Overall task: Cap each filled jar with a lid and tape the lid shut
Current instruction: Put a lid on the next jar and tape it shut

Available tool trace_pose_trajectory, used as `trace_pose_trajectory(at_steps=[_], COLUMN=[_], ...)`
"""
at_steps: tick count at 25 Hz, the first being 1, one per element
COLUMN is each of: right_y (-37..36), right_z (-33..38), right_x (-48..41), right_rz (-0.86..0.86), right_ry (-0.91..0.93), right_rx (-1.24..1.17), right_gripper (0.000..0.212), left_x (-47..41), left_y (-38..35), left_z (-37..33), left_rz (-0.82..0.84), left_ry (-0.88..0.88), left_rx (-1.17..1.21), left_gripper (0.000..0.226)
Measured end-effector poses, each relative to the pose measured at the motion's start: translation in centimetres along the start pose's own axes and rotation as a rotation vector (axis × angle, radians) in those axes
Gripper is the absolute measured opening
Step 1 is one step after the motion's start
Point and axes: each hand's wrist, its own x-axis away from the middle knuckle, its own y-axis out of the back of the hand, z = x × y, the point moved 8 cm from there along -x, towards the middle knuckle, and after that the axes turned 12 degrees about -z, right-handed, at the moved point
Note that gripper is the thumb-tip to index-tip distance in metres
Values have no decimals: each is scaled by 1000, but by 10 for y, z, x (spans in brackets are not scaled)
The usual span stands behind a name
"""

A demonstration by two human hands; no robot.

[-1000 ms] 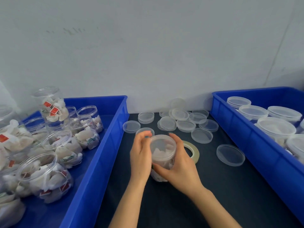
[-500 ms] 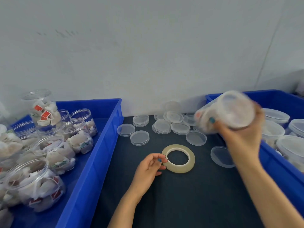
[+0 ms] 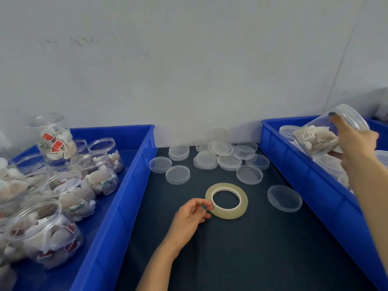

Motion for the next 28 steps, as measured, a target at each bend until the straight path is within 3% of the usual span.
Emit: trace_pose_trajectory(at_steps=[3, 8, 11, 17, 22, 25, 26, 28], right_y=[-2, 2, 4, -10, -33, -44, -47, -54], right_z=[2, 17, 10, -29, -52, -55, -53, -35], right_x=[-9, -14, -23, -45, -62, -50, -39, 15], right_rz=[26, -90, -44, 89, 264, 384, 373, 242], right_ry=[22, 358, 360, 332, 359, 351, 422, 741], right_rx=[126, 435, 501, 1045, 1190, 1226, 1293, 1318], right_gripper=[112, 99, 97, 122, 74, 59, 58, 61], left_x=[0, -1, -2, -3, 0, 9, 14, 30], left_y=[1, 2, 0, 1, 1, 2, 3, 7], left_z=[2, 5, 5, 7, 6, -2, -7, -22], left_rz=[0, -2, 3, -5, -2, -10, -7, -11], left_ry=[-3, -3, -9, -14, -47, -85, -114, -241], left_rx=[-13, -26, -48, -93, -169, -271, -327, -529], left_gripper=[24, 24, 25, 25, 27, 25, 23, 23])
